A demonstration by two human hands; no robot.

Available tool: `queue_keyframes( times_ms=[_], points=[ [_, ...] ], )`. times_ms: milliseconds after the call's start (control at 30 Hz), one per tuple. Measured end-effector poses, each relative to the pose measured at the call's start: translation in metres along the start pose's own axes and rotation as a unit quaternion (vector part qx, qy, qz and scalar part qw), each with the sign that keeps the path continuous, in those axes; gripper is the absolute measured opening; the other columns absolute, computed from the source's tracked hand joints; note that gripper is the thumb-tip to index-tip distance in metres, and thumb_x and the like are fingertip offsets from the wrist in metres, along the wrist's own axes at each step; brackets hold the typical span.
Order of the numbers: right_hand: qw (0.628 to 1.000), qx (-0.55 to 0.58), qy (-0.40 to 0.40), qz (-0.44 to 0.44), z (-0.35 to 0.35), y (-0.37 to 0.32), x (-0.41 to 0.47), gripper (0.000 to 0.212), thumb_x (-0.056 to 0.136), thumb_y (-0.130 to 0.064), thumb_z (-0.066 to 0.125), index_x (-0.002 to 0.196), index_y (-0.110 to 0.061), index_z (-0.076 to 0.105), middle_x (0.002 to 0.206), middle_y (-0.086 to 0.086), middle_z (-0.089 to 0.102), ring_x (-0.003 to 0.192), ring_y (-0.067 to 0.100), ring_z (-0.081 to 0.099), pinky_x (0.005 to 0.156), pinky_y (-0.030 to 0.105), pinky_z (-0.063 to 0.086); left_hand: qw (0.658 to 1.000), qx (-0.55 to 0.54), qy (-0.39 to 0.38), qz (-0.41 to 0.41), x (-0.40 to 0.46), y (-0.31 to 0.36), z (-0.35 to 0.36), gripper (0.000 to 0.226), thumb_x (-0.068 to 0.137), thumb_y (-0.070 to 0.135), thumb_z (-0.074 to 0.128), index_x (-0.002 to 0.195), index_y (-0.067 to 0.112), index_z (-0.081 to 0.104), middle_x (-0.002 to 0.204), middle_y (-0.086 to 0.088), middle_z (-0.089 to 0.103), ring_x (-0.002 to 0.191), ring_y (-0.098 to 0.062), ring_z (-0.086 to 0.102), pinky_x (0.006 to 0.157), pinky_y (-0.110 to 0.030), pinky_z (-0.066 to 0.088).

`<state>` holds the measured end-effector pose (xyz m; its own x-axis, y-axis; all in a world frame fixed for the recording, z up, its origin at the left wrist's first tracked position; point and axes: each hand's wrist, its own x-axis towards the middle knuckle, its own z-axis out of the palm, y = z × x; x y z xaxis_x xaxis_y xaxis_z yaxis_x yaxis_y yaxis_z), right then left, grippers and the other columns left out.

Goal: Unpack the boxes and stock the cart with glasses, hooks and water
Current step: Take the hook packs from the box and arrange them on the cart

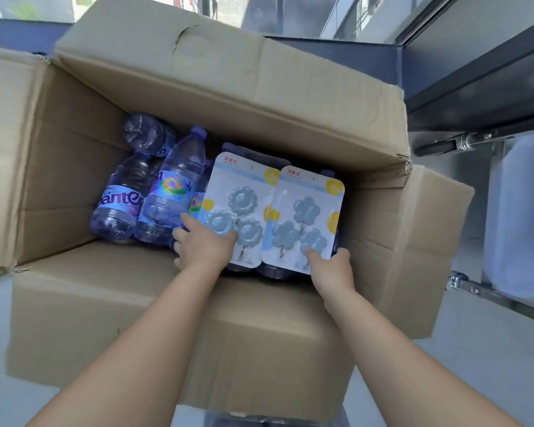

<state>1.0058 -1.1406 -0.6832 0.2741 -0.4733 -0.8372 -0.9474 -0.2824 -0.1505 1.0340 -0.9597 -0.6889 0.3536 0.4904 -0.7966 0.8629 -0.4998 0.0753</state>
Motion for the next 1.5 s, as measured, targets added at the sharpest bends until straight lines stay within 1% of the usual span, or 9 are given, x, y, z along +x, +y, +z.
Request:
queue_keyframes(
  times_ms=[400,600,700,767,967,1100,1267,1400,1500],
  points=[
    [0.991,0.121,0.037,0.035,0.005,0.006,-0.005,0.035,0.083,-0.019,0.062,0.112,-0.001,0.05,0.11,0.013,0.059,0.085,0.026,0.054,0.069,0.032,0.042,0.994,0.043,0.083,0.057,-0.023,-0.011,0.01,0.096,0.08,0.043,0.067,0.15,0.016,0.006,0.155,-0.01,0.003,0.141,-0.031,0.01,0.112,-0.047,0.013],
    [0.961,0.273,-0.053,0.01,0.001,0.019,-0.04,0.018,0.08,-0.008,0.056,0.097,-0.01,0.06,0.099,0.009,0.069,0.089,0.025,0.064,0.086,0.043,0.051,0.972,-0.103,0.103,0.183,-0.049,-0.008,0.001,0.074,0.086,0.038,0.063,0.145,0.008,0.03,0.148,-0.012,0.028,0.136,-0.024,0.025,0.113,-0.036,0.021],
    [0.969,0.228,-0.087,-0.041,0.002,0.024,-0.059,0.022,0.077,-0.007,0.062,0.097,-0.017,0.057,0.1,0.005,0.069,0.095,0.024,0.066,0.09,0.045,0.052,0.935,-0.31,-0.129,0.111,-0.062,0.003,-0.011,0.02,0.088,0.024,0.064,0.108,0.022,0.061,0.111,0.002,0.065,0.091,0.006,0.062,0.08,-0.015,0.049],
    [0.968,0.209,-0.125,-0.062,0.005,0.023,-0.068,0.023,0.082,-0.002,0.061,0.097,-0.018,0.056,0.102,0.003,0.068,0.096,0.022,0.065,0.09,0.042,0.052,0.898,-0.38,-0.207,0.071,-0.058,0.002,-0.016,0.014,0.083,0.009,0.068,0.092,0.02,0.065,0.095,-0.001,0.072,0.074,-0.007,0.069,0.064,-0.021,0.054],
    [0.97,0.1,-0.146,-0.168,0.006,-0.009,-0.063,0.007,0.091,-0.021,0.059,0.087,-0.014,0.059,0.084,-0.004,0.063,0.077,0.008,0.055,0.068,0.012,0.042,0.884,-0.447,-0.135,0.012,-0.032,-0.017,-0.037,0.019,0.082,-0.002,0.064,0.094,0.012,0.066,0.084,-0.008,0.07,0.065,-0.019,0.067,0.059,-0.031,0.055],
    [0.971,0.034,-0.032,-0.234,0.016,-0.059,-0.015,0.012,0.093,-0.018,0.052,0.096,-0.012,0.062,0.101,0.005,0.063,0.089,0.013,0.055,0.074,0.021,0.038,0.877,-0.47,-0.104,0.009,-0.015,-0.029,-0.054,0.022,0.082,-0.002,0.063,0.101,0.01,0.065,0.096,-0.013,0.07,0.08,-0.028,0.065,0.075,-0.04,0.053],
    [0.949,-0.079,0.017,-0.306,0.04,-0.128,0.037,0.03,0.096,-0.015,0.044,0.119,-0.002,0.058,0.124,0.017,0.057,0.115,0.03,0.051,0.095,0.032,0.039,0.874,-0.474,-0.104,0.025,0.004,-0.036,-0.071,0.026,0.083,-0.003,0.062,0.106,0.009,0.065,0.098,-0.012,0.07,0.079,-0.028,0.066,0.067,-0.035,0.055],
    [0.91,-0.261,0.004,-0.323,0.059,-0.155,0.066,0.025,0.098,-0.012,0.033,0.094,-0.005,0.056,0.122,0.02,0.057,0.105,0.032,0.053,0.073,0.028,0.035,0.864,-0.489,-0.115,0.031,0.015,-0.036,-0.074,0.024,0.081,-0.003,0.064,0.101,0.01,0.066,0.093,-0.01,0.072,0.077,-0.028,0.068,0.061,-0.034,0.058],
    [0.885,-0.35,-0.017,-0.307,0.072,-0.163,0.081,0.03,0.096,-0.013,0.033,0.118,-0.005,0.053,0.128,0.017,0.053,0.114,0.033,0.051,0.08,0.029,0.037,0.863,-0.49,-0.115,0.048,0.021,-0.029,-0.071,0.024,0.08,-0.004,0.064,0.099,0.011,0.067,0.093,-0.008,0.072,0.077,-0.025,0.068,0.065,-0.034,0.057]
  ],
)
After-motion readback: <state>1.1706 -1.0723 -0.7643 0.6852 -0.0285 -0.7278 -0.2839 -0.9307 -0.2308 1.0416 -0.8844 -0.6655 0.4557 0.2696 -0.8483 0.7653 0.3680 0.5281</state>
